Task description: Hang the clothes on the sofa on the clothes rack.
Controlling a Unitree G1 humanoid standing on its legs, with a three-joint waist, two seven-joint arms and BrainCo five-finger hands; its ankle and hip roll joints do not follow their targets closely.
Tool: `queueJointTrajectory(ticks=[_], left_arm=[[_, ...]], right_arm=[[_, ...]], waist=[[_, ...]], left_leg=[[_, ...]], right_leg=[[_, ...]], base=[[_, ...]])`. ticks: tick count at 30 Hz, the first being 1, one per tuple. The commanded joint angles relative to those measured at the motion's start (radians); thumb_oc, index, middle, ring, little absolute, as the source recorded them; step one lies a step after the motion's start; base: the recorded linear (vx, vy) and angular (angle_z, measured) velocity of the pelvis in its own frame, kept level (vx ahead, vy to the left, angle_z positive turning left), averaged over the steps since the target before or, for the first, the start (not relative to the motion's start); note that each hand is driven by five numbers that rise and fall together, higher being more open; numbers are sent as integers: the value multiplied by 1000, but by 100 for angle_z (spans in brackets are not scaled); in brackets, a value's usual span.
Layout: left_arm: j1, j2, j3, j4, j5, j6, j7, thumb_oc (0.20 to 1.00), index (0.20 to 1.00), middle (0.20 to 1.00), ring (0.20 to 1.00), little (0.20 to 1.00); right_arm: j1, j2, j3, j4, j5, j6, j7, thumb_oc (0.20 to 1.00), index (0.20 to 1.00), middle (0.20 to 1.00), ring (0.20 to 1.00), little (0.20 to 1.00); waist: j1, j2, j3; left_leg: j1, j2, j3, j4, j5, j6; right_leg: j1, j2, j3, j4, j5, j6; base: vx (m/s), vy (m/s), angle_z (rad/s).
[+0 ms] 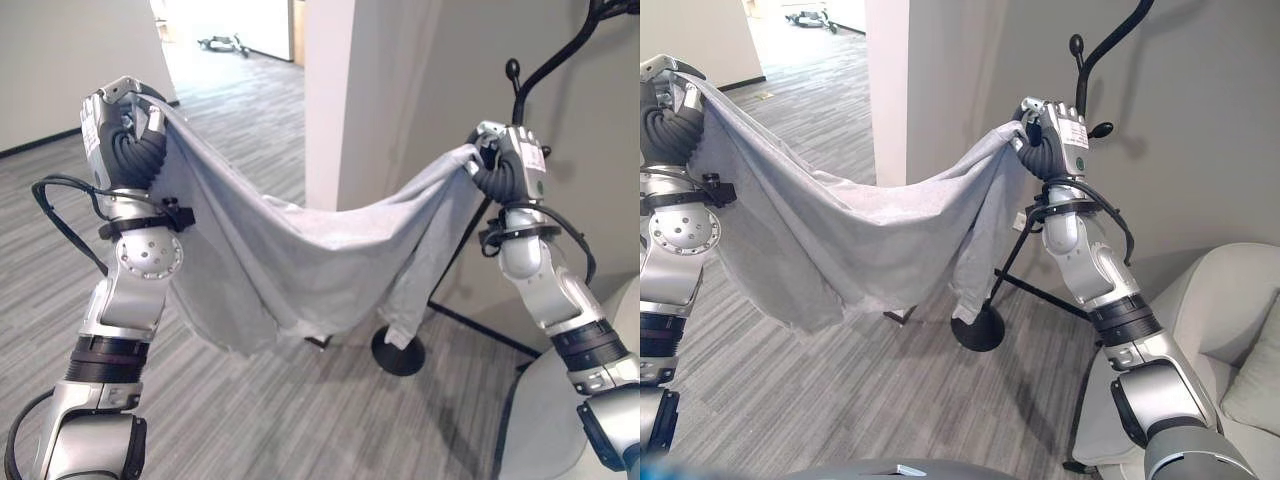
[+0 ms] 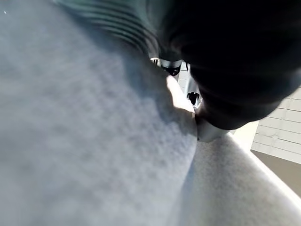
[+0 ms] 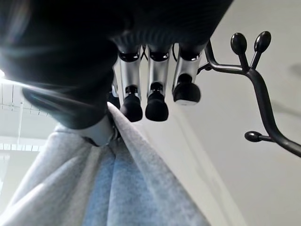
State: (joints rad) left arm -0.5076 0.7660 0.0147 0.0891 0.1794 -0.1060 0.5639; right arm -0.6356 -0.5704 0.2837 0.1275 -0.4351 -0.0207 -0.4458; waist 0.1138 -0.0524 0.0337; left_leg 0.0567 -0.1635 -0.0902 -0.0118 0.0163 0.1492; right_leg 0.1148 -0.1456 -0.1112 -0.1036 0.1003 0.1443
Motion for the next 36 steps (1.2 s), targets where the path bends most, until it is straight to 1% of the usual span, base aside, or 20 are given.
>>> queueJointTrajectory(ticks=[1,2,6,7,8,9,10,11,12,15,16,17,19,20,21,23,26,29,33,36], left_arm=[[-2,-7,14,-40,28,-31,4,200,200,200,200,200],[-8,-5,11,-43,25,-35,6,200,200,200,200,200],[-29,5,-4,-36,16,-41,5,200,200,200,200,200],[-52,17,-22,-40,8,-44,8,200,200,200,200,200],[-57,18,-24,-37,7,-44,9,200,200,200,200,200],[-81,22,-34,-42,0,-46,20,200,200,200,200,200],[-86,22,-36,-39,-1,-47,21,200,200,200,200,200],[-104,20,-43,-45,-11,-50,34,200,200,200,200,200],[-105,20,-43,-45,-11,-50,34,200,200,200,200,200],[-124,13,-43,-59,-25,-58,55,200,200,200,200,200],[-127,11,-42,-66,-30,-65,57,200,200,200,200,200],[-119,26,-24,-74,-41,-63,60,200,200,200,200,200],[-103,19,-12,-86,-41,-61,66,200,200,200,200,200],[-102,-37,-16,-74,-56,-60,84,200,200,200,200,200],[-106,-40,-18,-71,-56,-61,86,200,200,200,200,200],[-148,-26,-42,-53,-51,-65,90,200,200,200,200,200],[-116,3,5,-70,-23,-61,82,200,200,200,200,200],[-86,-5,41,-90,-7,-54,84,200,200,200,200,200],[-69,-15,56,-105,16,-55,75,200,200,200,200,200],[-82,-32,36,-91,19,-47,72,200,200,200,200,200]], right_arm=[[-68,20,-17,6,-26,-7,-14,200,200,200,200,200],[-68,26,-23,-1,-21,-9,-19,200,200,200,200,200],[-75,13,-31,-9,-18,-9,-24,200,200,200,200,200],[-96,1,-27,-16,-12,-9,-34,200,200,200,200,200],[-99,0,-28,-14,-11,-9,-34,200,200,200,200,200],[-125,-9,-23,-17,-11,-6,-46,200,200,200,200,200],[-129,-10,-23,-15,-10,-6,-47,200,200,200,200,200],[-153,-23,-12,-13,-16,-3,-59,200,200,200,200,200],[-155,-23,-11,-12,-16,-3,-60,200,200,200,200,200],[-213,-54,14,-10,-28,-1,-79,200,200,200,200,200],[-230,-77,25,-13,-29,0,-86,200,200,200,200,200],[-255,-81,17,-17,-32,3,-79,200,200,200,200,200],[-259,-86,15,-31,-34,-5,-80,200,200,200,200,200],[-245,-96,5,-59,-16,-23,-91,200,200,200,200,200],[-245,-100,4,-61,-15,-22,-91,200,200,200,200,200],[-308,-151,43,-69,-3,-27,-107,200,200,200,200,200],[-358,-180,66,-92,-6,-39,-90,200,200,200,200,200],[-360,-157,74,-77,-2,-37,-80,200,200,200,200,200],[-355,-121,73,-51,-15,-35,-69,200,200,200,200,200],[-311,-101,51,-57,-7,-35,-61,200,200,200,200,200]], waist=[[25,-6,-82],[27,-6,-61],[25,-11,-43],[20,-7,-28],[19,-7,-30],[22,-1,-21],[21,0,-23],[21,-1,-21],[20,0,-22],[12,-21,-14],[16,-35,-15],[5,-53,-8],[-11,-44,-11],[-46,-26,4],[-50,-23,0],[-52,-10,1],[-9,3,-22],[13,11,-38],[36,17,-48],[22,21,-65]], left_leg=[[2,104,7,-2,-52,-124],[-4,108,8,11,-55,-120],[-9,120,5,21,-62,-128],[-26,155,2,21,-65,-143],[-32,155,1,24,-65,-144],[-54,195,-18,21,-66,-165],[-60,195,-20,22,-67,-166],[-62,239,-40,5,-69,-195],[-62,240,-41,1,-67,-196],[-32,323,-36,-63,-55,-254],[-43,344,-25,-75,-51,-274],[-57,421,-5,-75,-38,-318],[-78,442,-14,-75,-23,-327],[-159,442,-4,-75,8,-317],[-168,442,-10,-75,11,-317],[-227,391,-29,-75,64,-312],[-232,233,-108,-75,30,-257],[-207,182,-90,-75,5,-217],[-190,171,-86,-75,3,-211],[-191,170,-85,-75,7,-219]], right_leg=[[-95,-21,-23,103,-68,21],[-122,-15,-20,178,-87,22],[-141,-34,-17,194,-90,24],[-159,-86,-2,175,-56,25],[-161,-86,-4,172,-52,25],[-182,-155,15,145,-10,31],[-184,-154,13,139,-6,32],[-203,-220,25,106,44,50],[-202,-220,23,102,47,51],[-229,-283,4,80,141,95],[-202,-279,-23,50,107,104],[-201,-249,-90,57,52,118],[-216,-222,-106,86,18,117],[-219,-175,-118,109,-46,95],[-225,-175,-124,114,-51,92],[-233,-124,-111,90,-66,67],[-212,-64,-129,16,-61,38],[-223,-42,-121,16,-78,23],[-221,-13,-103,16,-99,14],[-197,-9,-107,16,-112,10]], base=[[-73,27,0],[-55,1,-3],[3,-140,0],[-19,-189,3],[-1,-418,-2],[19,-229,18],[112,-544,40],[98,-314,40],[168,-511,29],[183,-549,35],[277,-897,52],[212,-662,48],[163,-542,27],[102,-433,10],[40,-398,32],[49,-288,57],[151,-350,26],[127,-181,-22],[117,-117,-26],[99,-48,2]])
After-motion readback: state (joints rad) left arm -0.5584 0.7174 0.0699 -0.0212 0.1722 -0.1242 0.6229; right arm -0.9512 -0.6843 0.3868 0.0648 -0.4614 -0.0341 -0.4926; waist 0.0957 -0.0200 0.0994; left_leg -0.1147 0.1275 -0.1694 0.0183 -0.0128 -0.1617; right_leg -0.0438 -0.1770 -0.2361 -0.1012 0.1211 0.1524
